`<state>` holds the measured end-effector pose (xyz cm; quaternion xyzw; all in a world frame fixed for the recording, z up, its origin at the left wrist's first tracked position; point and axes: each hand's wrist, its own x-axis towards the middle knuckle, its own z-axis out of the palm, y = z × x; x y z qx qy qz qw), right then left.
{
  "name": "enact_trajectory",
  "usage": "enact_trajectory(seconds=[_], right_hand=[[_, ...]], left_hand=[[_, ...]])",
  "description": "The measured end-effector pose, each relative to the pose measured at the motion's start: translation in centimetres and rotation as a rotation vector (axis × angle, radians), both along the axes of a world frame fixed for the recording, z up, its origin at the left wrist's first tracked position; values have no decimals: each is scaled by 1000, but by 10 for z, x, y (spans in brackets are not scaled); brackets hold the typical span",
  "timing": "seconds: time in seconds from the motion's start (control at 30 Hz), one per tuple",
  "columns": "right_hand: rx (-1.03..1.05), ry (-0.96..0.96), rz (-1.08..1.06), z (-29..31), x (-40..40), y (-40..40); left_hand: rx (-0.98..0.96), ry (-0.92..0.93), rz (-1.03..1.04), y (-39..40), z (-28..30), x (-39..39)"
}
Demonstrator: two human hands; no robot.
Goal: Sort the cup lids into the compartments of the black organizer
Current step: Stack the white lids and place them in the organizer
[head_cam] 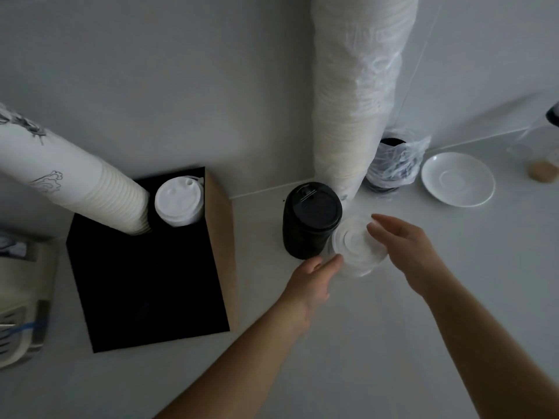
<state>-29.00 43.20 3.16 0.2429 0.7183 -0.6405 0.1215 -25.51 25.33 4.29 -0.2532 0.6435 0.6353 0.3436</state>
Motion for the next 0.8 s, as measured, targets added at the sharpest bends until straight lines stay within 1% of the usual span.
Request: enact_trajectory(seconds=[0.13,0.47,0.63,0.8], right_hand=[[-2,-10,40,-2,-7,-4],[-7,-5,72,-18,-11,2],[-108,-74,93,-24,-13,11],[-148,-132,134,-21,-15,11]], left_hand=[[-48,1,-4,12,-11,-3],[-76,-4,35,28,-19,-6],[-13,-15,26,29,-18,-12],[34,-43,55,28,-19,-13]])
